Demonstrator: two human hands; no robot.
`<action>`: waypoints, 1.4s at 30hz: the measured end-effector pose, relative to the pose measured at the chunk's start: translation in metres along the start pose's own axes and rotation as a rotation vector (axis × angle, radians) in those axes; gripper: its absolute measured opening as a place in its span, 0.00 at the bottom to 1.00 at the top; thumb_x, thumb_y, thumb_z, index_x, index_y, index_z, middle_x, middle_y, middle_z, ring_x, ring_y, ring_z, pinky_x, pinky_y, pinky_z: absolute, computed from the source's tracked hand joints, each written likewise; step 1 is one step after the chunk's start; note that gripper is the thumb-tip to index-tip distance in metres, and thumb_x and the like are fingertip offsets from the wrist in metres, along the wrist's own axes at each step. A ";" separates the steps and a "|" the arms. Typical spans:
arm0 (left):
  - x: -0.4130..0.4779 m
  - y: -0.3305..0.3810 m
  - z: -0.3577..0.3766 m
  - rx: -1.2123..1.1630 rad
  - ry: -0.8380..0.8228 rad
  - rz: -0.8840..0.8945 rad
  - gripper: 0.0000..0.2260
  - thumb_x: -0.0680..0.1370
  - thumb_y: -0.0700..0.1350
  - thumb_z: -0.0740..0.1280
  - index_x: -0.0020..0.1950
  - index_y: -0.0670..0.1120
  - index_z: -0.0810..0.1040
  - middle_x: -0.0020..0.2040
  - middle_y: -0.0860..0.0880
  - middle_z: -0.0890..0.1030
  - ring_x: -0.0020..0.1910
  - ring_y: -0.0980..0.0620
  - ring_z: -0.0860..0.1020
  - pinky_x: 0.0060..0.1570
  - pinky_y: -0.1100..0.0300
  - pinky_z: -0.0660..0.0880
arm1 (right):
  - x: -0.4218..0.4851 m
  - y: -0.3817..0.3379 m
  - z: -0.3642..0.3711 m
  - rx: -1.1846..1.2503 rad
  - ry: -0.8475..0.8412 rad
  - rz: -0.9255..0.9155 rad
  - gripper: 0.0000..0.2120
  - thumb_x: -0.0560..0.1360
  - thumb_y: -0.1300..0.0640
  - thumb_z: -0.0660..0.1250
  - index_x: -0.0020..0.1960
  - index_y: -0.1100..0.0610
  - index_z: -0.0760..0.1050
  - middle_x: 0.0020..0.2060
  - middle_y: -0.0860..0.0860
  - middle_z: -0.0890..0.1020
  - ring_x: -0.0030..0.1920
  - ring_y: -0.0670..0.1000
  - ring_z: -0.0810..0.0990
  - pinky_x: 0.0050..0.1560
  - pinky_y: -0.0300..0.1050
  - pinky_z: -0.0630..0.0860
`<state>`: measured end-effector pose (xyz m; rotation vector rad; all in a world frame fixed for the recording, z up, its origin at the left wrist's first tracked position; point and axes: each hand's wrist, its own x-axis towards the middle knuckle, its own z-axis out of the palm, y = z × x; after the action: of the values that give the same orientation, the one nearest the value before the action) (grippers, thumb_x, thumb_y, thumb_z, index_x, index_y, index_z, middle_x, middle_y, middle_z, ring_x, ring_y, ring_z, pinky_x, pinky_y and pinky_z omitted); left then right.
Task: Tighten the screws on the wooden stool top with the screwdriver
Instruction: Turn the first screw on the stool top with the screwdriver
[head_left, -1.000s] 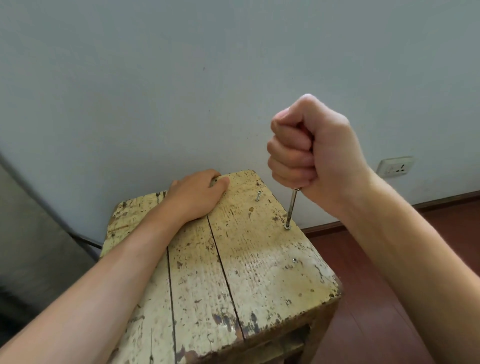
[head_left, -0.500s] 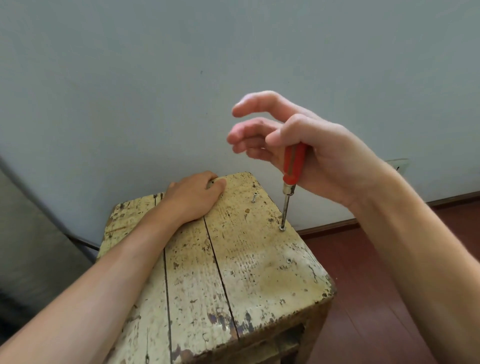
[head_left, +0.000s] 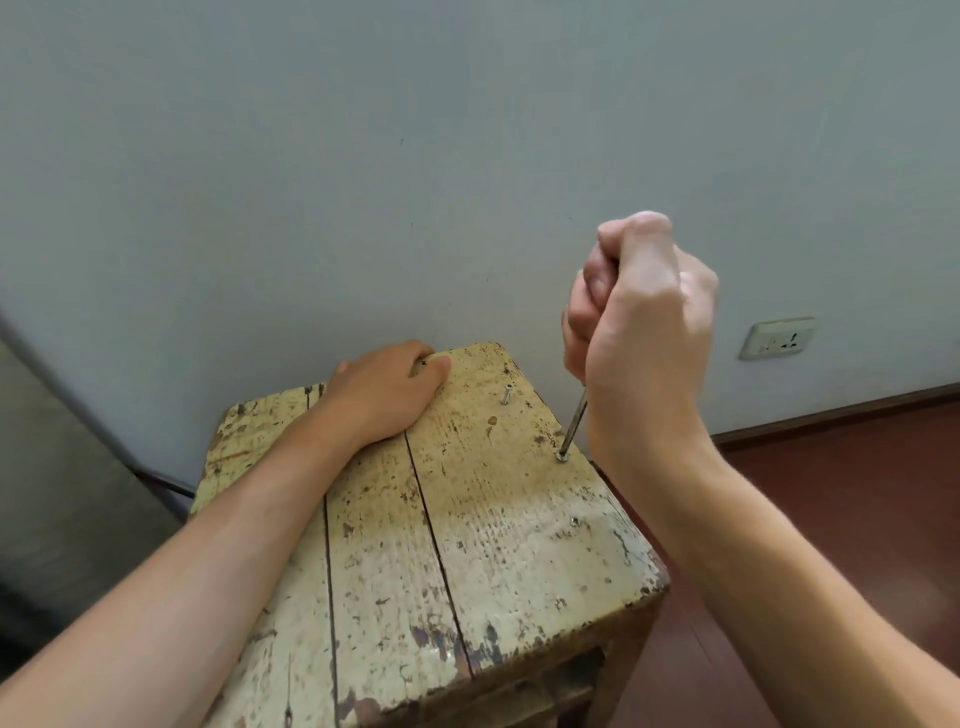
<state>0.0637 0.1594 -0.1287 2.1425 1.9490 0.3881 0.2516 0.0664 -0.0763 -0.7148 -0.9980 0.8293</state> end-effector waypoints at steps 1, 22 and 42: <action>0.000 0.000 0.000 0.000 0.004 -0.001 0.21 0.84 0.62 0.52 0.69 0.54 0.74 0.65 0.52 0.79 0.65 0.47 0.75 0.69 0.44 0.66 | 0.000 -0.001 0.000 -0.007 -0.028 0.000 0.17 0.79 0.53 0.58 0.35 0.52 0.55 0.25 0.46 0.61 0.25 0.48 0.57 0.26 0.38 0.57; 0.002 -0.002 0.002 -0.002 0.008 0.002 0.21 0.83 0.62 0.52 0.68 0.55 0.75 0.64 0.53 0.79 0.64 0.47 0.75 0.69 0.45 0.66 | 0.013 0.001 -0.009 0.120 -0.136 0.113 0.24 0.84 0.56 0.55 0.28 0.50 0.61 0.22 0.45 0.61 0.22 0.48 0.55 0.25 0.35 0.55; 0.001 -0.001 0.000 -0.005 -0.002 0.006 0.21 0.84 0.61 0.52 0.69 0.54 0.75 0.65 0.53 0.79 0.65 0.47 0.75 0.69 0.44 0.67 | 0.045 -0.006 -0.032 0.219 -0.699 0.405 0.22 0.80 0.58 0.51 0.26 0.50 0.58 0.18 0.45 0.61 0.19 0.46 0.54 0.23 0.34 0.53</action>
<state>0.0625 0.1602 -0.1295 2.1452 1.9395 0.3919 0.2957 0.0973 -0.0643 -0.4395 -1.3698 1.5838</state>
